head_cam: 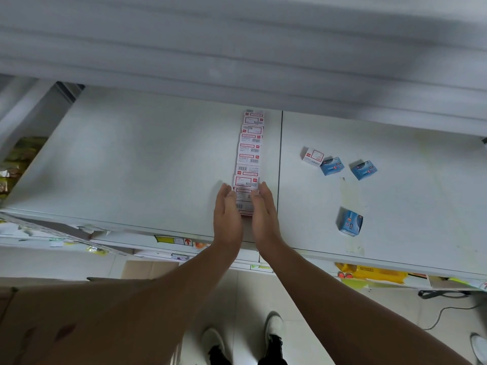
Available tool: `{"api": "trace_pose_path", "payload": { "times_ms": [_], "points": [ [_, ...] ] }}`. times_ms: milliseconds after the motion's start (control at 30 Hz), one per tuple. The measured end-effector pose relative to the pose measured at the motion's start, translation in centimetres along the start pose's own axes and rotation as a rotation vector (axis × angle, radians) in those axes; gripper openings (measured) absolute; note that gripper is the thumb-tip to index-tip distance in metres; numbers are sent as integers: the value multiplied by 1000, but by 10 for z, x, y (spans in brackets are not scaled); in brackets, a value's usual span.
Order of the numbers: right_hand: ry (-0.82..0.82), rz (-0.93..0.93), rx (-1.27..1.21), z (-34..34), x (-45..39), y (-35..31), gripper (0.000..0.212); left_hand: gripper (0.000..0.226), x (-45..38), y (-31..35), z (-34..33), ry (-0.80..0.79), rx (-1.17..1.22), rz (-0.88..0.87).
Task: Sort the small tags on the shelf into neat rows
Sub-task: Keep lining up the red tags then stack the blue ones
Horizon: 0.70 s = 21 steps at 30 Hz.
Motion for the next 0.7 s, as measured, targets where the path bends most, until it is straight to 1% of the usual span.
{"api": "trace_pose_path", "payload": {
  "times_ms": [167,267,333,400,567,700],
  "points": [
    [7,21,59,6,2,-1,38,43,1,6,6,-9,-79,-19],
    [2,30,118,14,13,-9,35,40,6,15,17,-36,-220,-60],
    [-1,23,156,23,20,-17,34,44,7,18,27,-69,-326,-83],
    [-1,-1,219,34,27,-26,38,46,5,21,38,-129,-421,-91],
    [-21,17,532,62,35,-50,49,48,11,51,53,-303,-729,-132],
    [-53,26,788,85,39,-73,59,54,21,86,51,-404,-994,-209]
  ]
}}
Point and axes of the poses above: each hand's wrist, its own x-axis away from the middle knuckle, its own z-axis out of the back of the hand, y = z × x, the point moved 5 cm from there along -x, towards the middle knuckle, and after that the axes turned 9 degrees about -z, right-handed, at the moved point
